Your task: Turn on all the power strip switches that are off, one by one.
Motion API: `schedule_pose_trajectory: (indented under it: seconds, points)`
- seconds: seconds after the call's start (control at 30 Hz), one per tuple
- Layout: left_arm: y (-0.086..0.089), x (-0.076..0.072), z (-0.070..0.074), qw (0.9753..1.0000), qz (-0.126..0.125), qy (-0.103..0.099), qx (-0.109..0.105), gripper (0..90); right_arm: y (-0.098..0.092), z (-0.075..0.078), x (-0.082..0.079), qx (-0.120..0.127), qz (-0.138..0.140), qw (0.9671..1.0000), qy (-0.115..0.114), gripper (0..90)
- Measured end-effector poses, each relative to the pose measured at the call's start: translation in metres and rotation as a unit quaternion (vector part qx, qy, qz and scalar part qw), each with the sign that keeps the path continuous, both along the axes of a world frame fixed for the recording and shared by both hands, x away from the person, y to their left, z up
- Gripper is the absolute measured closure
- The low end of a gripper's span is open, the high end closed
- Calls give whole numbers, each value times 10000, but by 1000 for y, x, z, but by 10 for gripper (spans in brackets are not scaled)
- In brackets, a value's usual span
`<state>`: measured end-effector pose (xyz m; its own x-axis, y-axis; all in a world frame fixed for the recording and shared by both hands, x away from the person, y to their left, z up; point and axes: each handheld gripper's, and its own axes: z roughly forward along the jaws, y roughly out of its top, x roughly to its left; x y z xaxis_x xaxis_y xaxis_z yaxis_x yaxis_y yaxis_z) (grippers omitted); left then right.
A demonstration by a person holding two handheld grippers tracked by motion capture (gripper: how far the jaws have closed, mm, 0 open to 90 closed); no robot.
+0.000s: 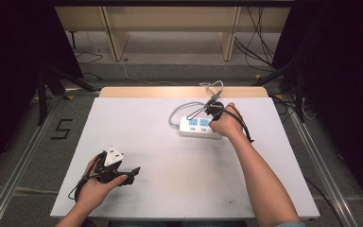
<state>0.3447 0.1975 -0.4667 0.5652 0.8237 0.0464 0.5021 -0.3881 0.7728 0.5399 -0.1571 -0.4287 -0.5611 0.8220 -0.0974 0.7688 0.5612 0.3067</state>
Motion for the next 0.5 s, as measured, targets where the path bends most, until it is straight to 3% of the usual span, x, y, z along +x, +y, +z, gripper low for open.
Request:
schedule_pose_trajectory:
  seconds: [0.5]
  points:
    - [0, 0, 0, 10000, -11, 3, 11, 193, -3, -1, 0, 115, -91, 9999, 51, 900]
